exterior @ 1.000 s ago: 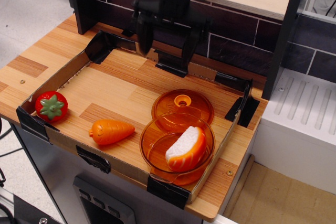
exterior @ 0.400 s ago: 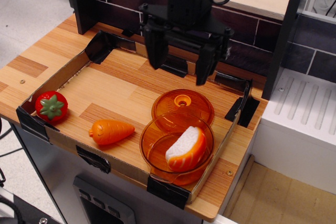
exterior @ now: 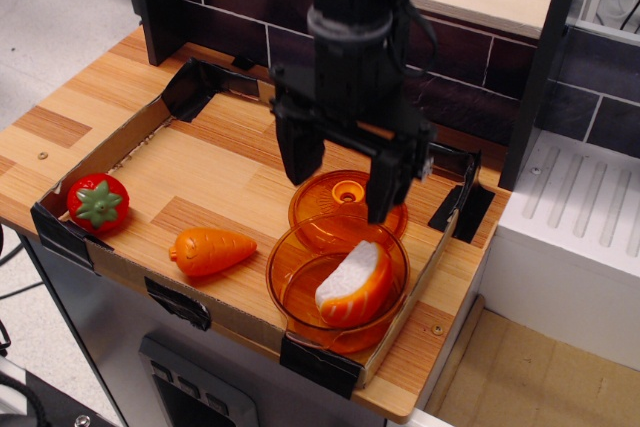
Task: Take sushi out of pot
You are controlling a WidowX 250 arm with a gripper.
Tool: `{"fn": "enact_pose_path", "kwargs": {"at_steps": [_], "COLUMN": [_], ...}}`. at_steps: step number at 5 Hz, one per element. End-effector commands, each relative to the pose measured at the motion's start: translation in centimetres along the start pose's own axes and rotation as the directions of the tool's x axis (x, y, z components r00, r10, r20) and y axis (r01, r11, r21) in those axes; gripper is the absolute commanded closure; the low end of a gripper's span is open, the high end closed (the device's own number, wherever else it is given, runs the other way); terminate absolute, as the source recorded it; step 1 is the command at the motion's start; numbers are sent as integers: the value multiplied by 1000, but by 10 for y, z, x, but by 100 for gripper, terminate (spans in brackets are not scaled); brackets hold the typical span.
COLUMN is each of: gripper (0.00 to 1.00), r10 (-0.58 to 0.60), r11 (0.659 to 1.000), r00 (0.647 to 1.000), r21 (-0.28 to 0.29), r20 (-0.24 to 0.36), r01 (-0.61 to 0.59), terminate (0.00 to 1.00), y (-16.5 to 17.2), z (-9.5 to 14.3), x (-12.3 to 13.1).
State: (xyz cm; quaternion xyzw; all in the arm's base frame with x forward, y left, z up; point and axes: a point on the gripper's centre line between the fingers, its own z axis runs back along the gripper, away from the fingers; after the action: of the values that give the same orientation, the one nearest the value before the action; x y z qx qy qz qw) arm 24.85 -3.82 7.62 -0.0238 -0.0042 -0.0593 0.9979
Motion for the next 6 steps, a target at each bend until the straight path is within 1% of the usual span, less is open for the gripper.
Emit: {"fn": "enact_pose_path", "kwargs": {"at_steps": [1, 2, 3, 4, 5, 6], "gripper": [0, 0, 0, 0, 0, 0], "r10": [-85, -74, -59, -43, -33, -30], "r11": [996, 997, 998, 999, 999, 999], "r00": [995, 996, 997, 998, 998, 999], "r21": [-20, -28, -36, -23, 9, 28], "r20": [53, 55, 44, 55, 54, 42], "r01": [86, 76, 60, 44, 32, 29], "terminate": [0, 0, 0, 0, 0, 0], "y": [1, -2, -4, -7, -10, -10], "z": [-16, -23, -29, -37, -49, -58], "x": [-10, -12, -13, -12, -11, -11]}}
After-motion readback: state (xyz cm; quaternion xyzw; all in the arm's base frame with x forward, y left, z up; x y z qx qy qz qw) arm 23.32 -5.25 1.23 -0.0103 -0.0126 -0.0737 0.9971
